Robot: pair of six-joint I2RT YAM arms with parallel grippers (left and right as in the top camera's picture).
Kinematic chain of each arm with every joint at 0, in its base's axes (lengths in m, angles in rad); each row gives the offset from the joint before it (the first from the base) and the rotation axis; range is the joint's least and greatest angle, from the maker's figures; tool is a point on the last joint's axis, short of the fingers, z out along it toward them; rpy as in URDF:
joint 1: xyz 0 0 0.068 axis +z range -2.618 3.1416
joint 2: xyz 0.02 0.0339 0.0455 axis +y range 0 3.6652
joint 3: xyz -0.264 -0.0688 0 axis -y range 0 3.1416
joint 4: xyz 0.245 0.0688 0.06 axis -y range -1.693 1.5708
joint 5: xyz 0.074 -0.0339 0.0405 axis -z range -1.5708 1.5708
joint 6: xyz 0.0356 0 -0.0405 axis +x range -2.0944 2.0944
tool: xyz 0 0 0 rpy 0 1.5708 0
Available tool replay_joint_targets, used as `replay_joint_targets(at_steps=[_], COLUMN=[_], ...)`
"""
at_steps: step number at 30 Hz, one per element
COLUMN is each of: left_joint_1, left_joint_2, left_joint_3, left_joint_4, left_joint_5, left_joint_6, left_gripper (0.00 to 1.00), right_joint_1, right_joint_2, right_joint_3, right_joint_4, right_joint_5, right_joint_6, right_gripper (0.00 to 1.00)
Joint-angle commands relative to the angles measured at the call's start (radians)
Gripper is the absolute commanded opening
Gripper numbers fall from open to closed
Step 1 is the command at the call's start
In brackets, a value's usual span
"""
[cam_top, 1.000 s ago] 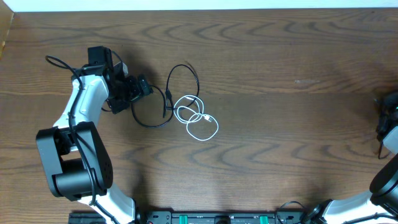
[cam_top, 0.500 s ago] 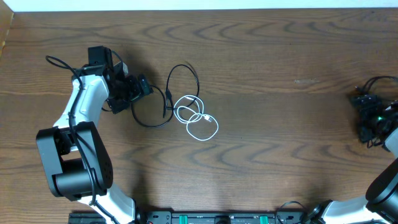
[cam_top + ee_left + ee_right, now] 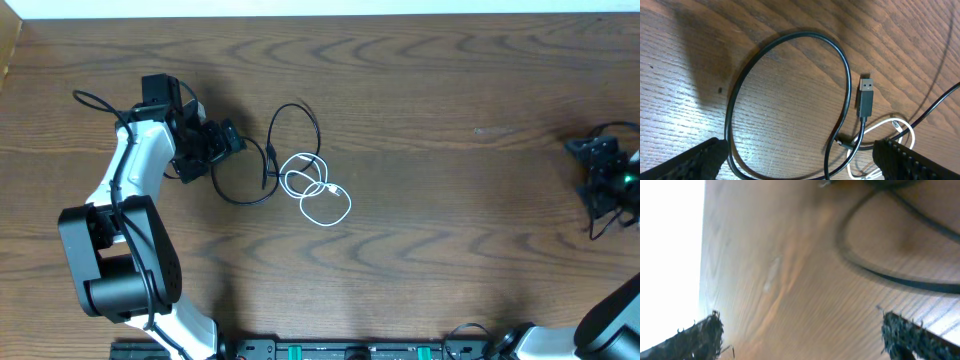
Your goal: Untangle cables
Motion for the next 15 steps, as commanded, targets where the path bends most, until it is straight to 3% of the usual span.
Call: replay_joint_targets(at_steps=[1, 7, 11, 15], left_joint_1=[-0.004, -0.004, -0.004, -0.004], left_joint_2=[-0.002, -0.002, -0.002, -0.002], left_joint_3=[-0.010, -0.010, -0.010, -0.010], left_joint_4=[-0.002, -0.003, 0.002, 0.003], left_joint_5=[-0.010, -0.010, -0.010, -0.010], left_joint_6=[-0.002, -0.002, -0.003, -0.003], left_gripper=[0.98, 0.98, 0.98, 0.98], right_joint_1=[0.005, 0.034, 0.095, 0.177], right_joint_2=[-0.021, -0.021, -0.021, -0.021], right_joint_3=[0.047, 0.045, 0.037, 0.022], right_joint_4=[-0.061, -0.174, -0.235, -0.224], right_joint_5=[-0.075, -0.074, -0.055, -0.004], right_joint_6=[-0.195, -0.223, -0.358, -0.374], right_gripper=[0.99, 0.99, 0.99, 0.99])
